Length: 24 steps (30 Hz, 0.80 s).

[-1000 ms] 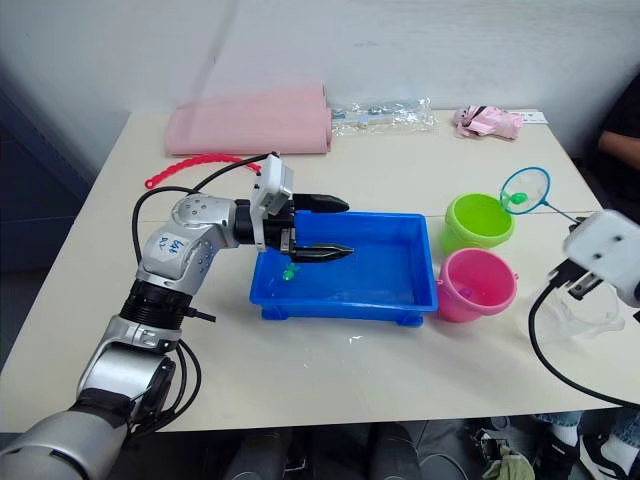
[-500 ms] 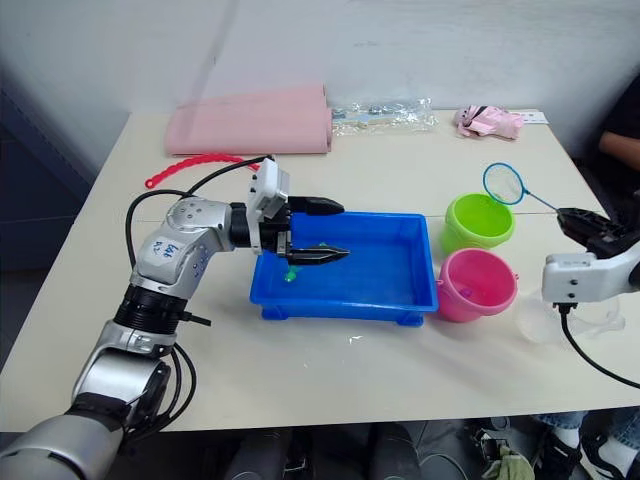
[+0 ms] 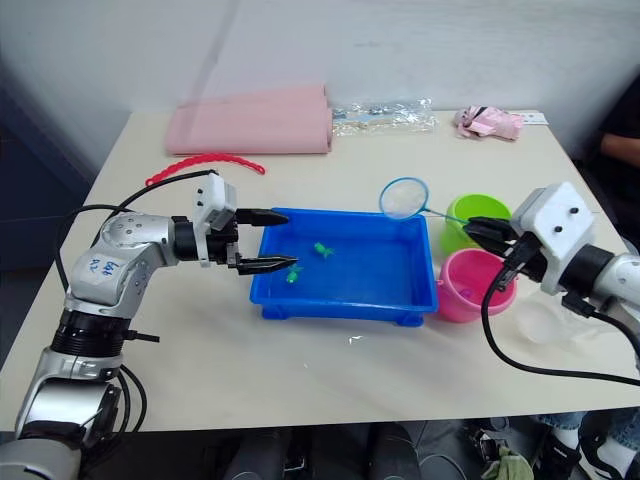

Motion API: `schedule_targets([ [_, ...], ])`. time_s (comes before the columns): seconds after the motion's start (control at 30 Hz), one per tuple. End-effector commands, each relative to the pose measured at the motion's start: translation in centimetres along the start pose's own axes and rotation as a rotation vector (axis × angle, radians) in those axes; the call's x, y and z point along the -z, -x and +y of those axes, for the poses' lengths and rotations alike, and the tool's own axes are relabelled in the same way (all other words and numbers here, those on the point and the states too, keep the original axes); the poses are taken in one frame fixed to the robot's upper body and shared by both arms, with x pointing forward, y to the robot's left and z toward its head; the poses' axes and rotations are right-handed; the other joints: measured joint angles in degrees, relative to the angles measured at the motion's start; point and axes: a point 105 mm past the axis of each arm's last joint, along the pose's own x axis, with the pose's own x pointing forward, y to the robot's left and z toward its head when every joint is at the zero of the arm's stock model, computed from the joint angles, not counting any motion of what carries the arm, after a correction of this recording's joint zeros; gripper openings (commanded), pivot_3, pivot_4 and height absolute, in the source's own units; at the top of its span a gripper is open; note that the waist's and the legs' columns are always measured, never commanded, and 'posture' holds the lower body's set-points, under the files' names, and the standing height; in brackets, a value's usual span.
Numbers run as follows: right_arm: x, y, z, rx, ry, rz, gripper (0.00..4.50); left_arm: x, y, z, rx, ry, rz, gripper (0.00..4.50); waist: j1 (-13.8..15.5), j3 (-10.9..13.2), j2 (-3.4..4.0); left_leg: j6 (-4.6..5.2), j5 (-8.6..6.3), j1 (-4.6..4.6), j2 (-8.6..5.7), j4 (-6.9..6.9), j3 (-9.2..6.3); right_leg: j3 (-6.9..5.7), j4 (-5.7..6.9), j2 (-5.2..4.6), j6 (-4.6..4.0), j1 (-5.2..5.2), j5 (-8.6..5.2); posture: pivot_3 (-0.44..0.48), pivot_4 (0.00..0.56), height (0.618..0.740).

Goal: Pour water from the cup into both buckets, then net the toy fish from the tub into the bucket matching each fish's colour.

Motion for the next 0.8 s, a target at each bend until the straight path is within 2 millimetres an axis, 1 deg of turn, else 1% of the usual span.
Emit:
schedule_targets([
  [0.03, 0.9, -2.3, 7.0, -0.4, -0.384, 0.109, 0.0, 1.3, 4.2, -1.6, -0.093, -0.002, 0.063, 4.47, 0.39, 0.0, 0.0, 0.0, 0.0, 0.0, 0.0, 0.0, -0.01, 0.0, 0.0, -0.01, 0.0, 0.0, 0.0, 0.0, 0.15, 0.738],
  [0.1, 1.6, -2.8, 8.0, -0.446, -0.396, 0.149, 0.0, 1.6, 4.7, -2.2, -0.1, 0.02, 0.073, 4.47, 0.63, 0.0, -0.01, 0.02, -0.01, -0.02, -0.04, 0.0, -0.02, -0.03, -0.02, -0.04, 0.0, 0.01, 0.0, 0.0, 0.15, 0.738],
  [0.2, 2.3, -3.8, 8.7, -0.481, -0.4, 0.191, 0.0, 2.2, 5.5, -2.9, -0.115, 0.031, 0.104, 4.47, -0.17, -0.01, -0.02, 0.08, -0.06, 0.0, -0.07, -0.01, 0.02, 0.02, -0.05, -0.12, 0.0, 0.01, 0.0, 0.0, 0.15, 0.738],
  [0.27, 2.9, -4.7, 9.0, -0.486, -0.389, 0.21, 0.0, 2.5, 6.0, -2.9, -0.15, 0.027, 0.126, 4.47, -0.17, -0.01, -0.02, 0.06, -0.04, -0.03, -0.06, -0.01, 0.01, -0.02, 0.0, -0.12, -0.01, -0.04, -0.01, 0.0, 0.15, 0.738],
  [0.3, 3.3, -5.4, 9.0, -0.473, -0.386, 0.212, 0.0, 2.5, 6.4, -2.9, -0.173, 0.027, 0.134, 4.47, -0.05, -0.01, -0.02, 0.05, -0.04, -0.03, -0.07, -0.01, 0.0, -0.03, 0.0, -0.12, -0.01, -0.04, -0.01, 0.0, 0.15, 0.738],
  [0.4, 3.6, -6.9, 9.1, -0.45, -0.38, 0.206, 0.0, 2.5, 6.7, -2.9, -0.2, 0.029, 0.142, 4.47, 0.23, -0.01, -0.02, 0.05, -0.03, -0.03, -0.1, 0.0, 0.02, 0.0, 0.03, -0.15, -0.01, -0.05, 0.0, 0.0, 0.15, 0.738],
  [0.5, 3.1, -9.5, 9.1, -0.405, -0.386, 0.151, 0.0, 2.3, 7.2, -3.1, -0.22, 0.025, 0.149, 4.47, 0.04, -0.03, -0.05, 0.05, -0.03, -0.02, -0.1, -0.01, 0.05, 0.02, 0.03, -0.15, -0.01, -0.06, 0.0, 0.0, 0.15, 0.738],
  [0.53, 2.9, -10.1, 9.1, -0.4, -0.388, 0.138, 0.0, 2.3, 7.2, -3.1, -0.226, 0.025, 0.149, 4.47, -0.16, -0.03, -0.06, 0.04, -0.04, -0.01, -0.09, -0.01, 0.05, 0.02, 0.03, -0.13, -0.01, -0.05, 0.0, 0.0, 0.15, 0.738],
  [0.63, 2.3, -11.6, 9.2, -0.384, -0.386, 0.103, 0.0, 2.2, 7.3, -3.0, -0.239, 0.024, 0.148, 4.47, -0.31, -0.03, -0.06, 0.02, -0.03, -0.04, -0.08, -0.03, 0.07, 0.0, 0.03, -0.11, -0.01, -0.1, -0.01, 0.0, 0.15, 0.738],
  [0.73, 1.7, -13.0, 8.8, -0.343, -0.391, 0.067, 0.0, 2.1, 7.2, -3.0, -0.245, 0.023, 0.144, 4.47, -0.84, -0.03, -0.05, 0.01, -0.03, -0.02, -0.07, -0.04, 0.16, 0.06, 0.05, -0.1, -0.01, -0.13, -0.01, 0.0, 0.15, 0.738],
  [0.8, 0.8, -13.4, 8.6, -0.344, -0.424, 0.028, 0.0, 2.0, 7.1, -2.9, -0.245, 0.021, 0.139, 4.47, -0.79, -0.03, -0.05, 0.0, -0.02, -0.03, -0.07, -0.07, 0.15, 0.05, 0.05, -0.09, -0.01, -0.14, -0.01, 0.0, 0.15, 0.738],
])
